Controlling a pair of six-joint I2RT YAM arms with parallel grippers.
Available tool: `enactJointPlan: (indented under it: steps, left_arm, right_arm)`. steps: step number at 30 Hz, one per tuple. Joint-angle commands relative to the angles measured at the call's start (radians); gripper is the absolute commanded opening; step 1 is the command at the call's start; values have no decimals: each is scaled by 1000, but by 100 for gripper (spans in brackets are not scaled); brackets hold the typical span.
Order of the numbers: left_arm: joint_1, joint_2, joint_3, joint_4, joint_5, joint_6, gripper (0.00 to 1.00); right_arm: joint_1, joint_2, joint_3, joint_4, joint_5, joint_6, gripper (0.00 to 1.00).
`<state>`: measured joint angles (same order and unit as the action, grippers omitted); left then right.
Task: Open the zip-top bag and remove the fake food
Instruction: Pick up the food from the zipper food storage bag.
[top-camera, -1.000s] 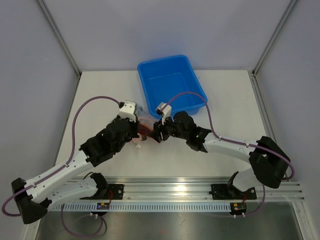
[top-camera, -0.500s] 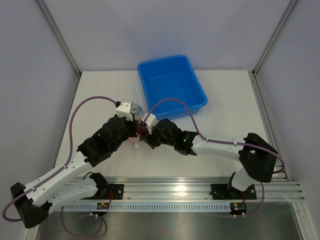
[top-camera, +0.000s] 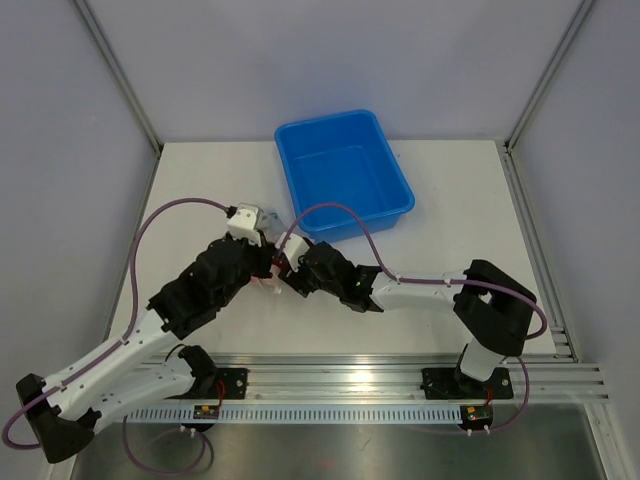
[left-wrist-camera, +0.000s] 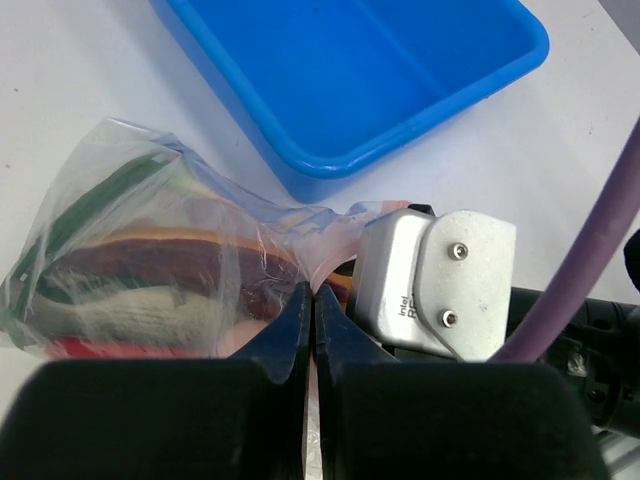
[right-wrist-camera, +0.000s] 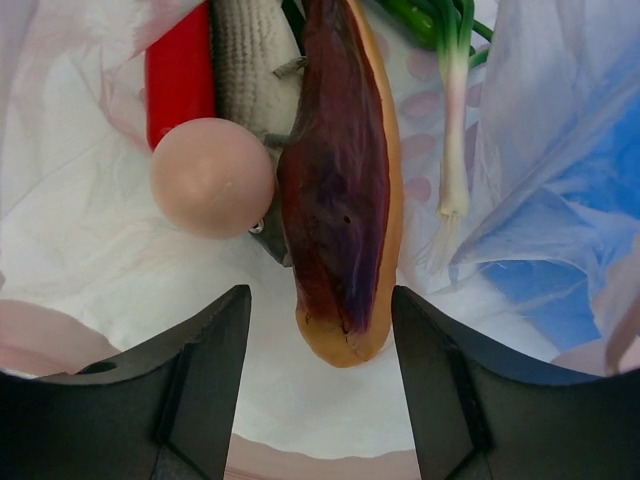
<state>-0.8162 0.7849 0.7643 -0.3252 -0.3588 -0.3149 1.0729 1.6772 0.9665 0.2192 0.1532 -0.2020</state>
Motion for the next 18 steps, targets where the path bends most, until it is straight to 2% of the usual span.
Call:
enactJointPlan:
  steps: [1, 3, 6, 9, 10, 14, 18]
  left_arm:
    - [5, -39, -2, 81, 32, -12, 0]
    - [5, -50, -3, 81, 31, -10, 0]
    - [5, -58, -5, 83, 35, -10, 0]
    - [5, -58, -3, 81, 34, -9, 0]
    - [5, -58, -5, 81, 31, -9, 0]
    - [8, -52, -5, 80, 24, -7, 0]
    - [12, -36, -6, 80, 20, -9, 0]
  right_arm:
    - [1, 24, 14, 78, 68, -43, 65]
    - [4, 33, 9, 92, 72, -59, 63]
    - [4, 50, 15, 98, 80, -74, 52]
    - [4, 53, 11, 111, 68, -85, 36]
    - [5, 50, 9, 111, 62, -91, 27]
    - [9, 20, -21, 134, 40, -91, 7]
    - [10, -42, -63, 181, 16, -68, 1]
